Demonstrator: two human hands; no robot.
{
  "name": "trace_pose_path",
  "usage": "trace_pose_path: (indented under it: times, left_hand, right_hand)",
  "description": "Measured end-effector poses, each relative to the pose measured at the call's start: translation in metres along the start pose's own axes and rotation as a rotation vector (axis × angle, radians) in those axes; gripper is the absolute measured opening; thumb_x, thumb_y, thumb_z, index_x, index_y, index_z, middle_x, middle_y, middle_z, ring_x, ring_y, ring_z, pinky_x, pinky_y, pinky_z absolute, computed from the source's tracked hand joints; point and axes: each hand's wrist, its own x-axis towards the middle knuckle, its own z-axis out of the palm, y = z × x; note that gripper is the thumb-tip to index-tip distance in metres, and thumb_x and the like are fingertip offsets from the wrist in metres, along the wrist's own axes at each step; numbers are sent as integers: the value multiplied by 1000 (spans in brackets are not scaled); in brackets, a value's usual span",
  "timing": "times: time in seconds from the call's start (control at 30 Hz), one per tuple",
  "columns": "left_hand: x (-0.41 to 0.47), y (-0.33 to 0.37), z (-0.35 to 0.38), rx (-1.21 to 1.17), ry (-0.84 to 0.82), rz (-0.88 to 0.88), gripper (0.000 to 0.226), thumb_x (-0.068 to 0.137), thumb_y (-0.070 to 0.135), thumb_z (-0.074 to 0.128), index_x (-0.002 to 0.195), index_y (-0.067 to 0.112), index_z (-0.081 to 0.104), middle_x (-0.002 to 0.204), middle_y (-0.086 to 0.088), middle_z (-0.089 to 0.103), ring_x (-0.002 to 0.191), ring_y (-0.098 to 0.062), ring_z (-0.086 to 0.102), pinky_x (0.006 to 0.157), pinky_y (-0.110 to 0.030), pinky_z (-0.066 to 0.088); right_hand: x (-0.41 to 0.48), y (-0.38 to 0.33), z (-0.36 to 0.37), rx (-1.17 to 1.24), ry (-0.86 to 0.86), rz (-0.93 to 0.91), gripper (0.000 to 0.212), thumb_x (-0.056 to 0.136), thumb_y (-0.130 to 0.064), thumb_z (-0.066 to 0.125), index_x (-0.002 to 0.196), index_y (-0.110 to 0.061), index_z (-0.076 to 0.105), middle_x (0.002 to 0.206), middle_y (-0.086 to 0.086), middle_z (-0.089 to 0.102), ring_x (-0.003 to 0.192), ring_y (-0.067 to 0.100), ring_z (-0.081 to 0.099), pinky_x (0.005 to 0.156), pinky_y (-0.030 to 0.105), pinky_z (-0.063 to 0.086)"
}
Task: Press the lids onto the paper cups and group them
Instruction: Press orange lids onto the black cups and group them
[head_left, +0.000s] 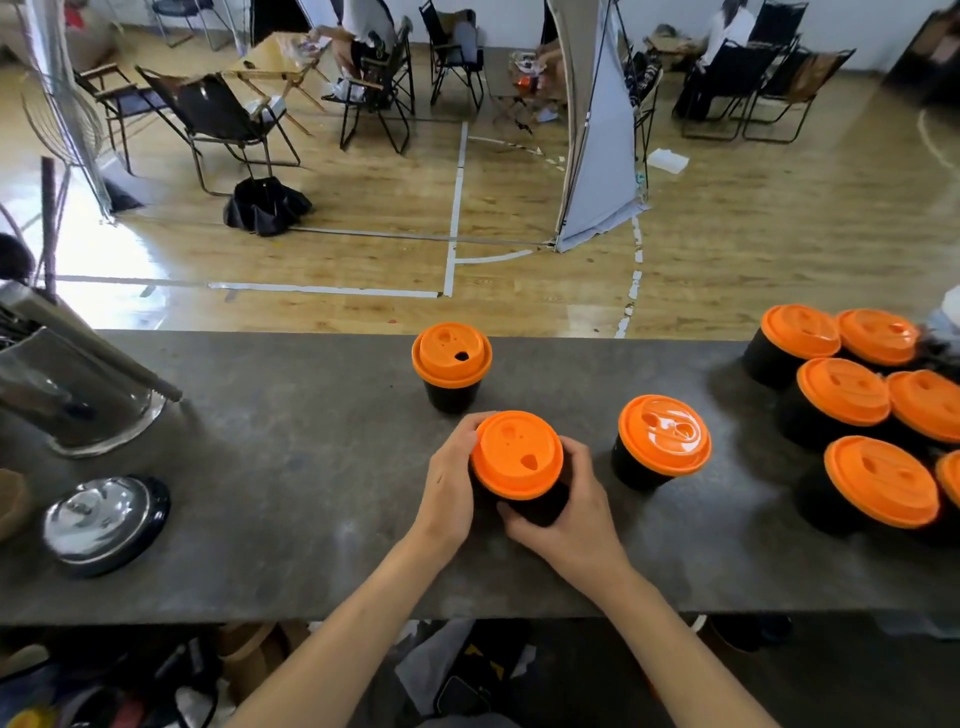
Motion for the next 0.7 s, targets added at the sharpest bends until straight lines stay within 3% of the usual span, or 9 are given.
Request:
trace_pose_path:
  times: [0.2, 0.33, 0.47, 0.7]
  left_hand:
    - [2, 1, 9, 58, 3, 6, 45, 105, 35, 29, 106, 18, 70, 104, 9, 77, 100, -5, 70, 85, -12, 49]
    - [-1, -3, 7, 68, 34, 28, 46, 103, 35, 30, 109, 11, 68, 104, 4, 76, 99, -9, 70, 85, -16, 50]
    - [9, 1, 6, 78, 2, -44, 42, 98, 38, 36, 99, 16, 71, 98, 4, 78, 94, -8, 71, 80, -14, 51]
    - [1, 3, 10, 84, 82, -20, 44, 98, 41, 36, 99, 16, 73, 97, 6, 77, 93, -4, 70, 79, -10, 49]
  right_hand:
    - [1, -5, 1, 27, 28, 18, 82, 63, -52, 94, 125, -51, 40, 127, -35, 54, 123, -8, 54, 96, 5, 40]
    - [2, -2, 1, 23, 37, 10, 76, 65, -38, 95, 124, -35, 49, 122, -24, 60, 119, 0, 60, 94, 10, 45]
    - [2, -3, 0, 4, 21, -11, 74, 66, -31, 93, 127, -36, 49, 124, -19, 60, 121, 2, 59, 96, 12, 44]
    - [2, -9, 0, 30, 45, -5, 80, 66, -48, 96, 129, -37, 48, 127, -18, 57, 123, 0, 56, 99, 11, 42]
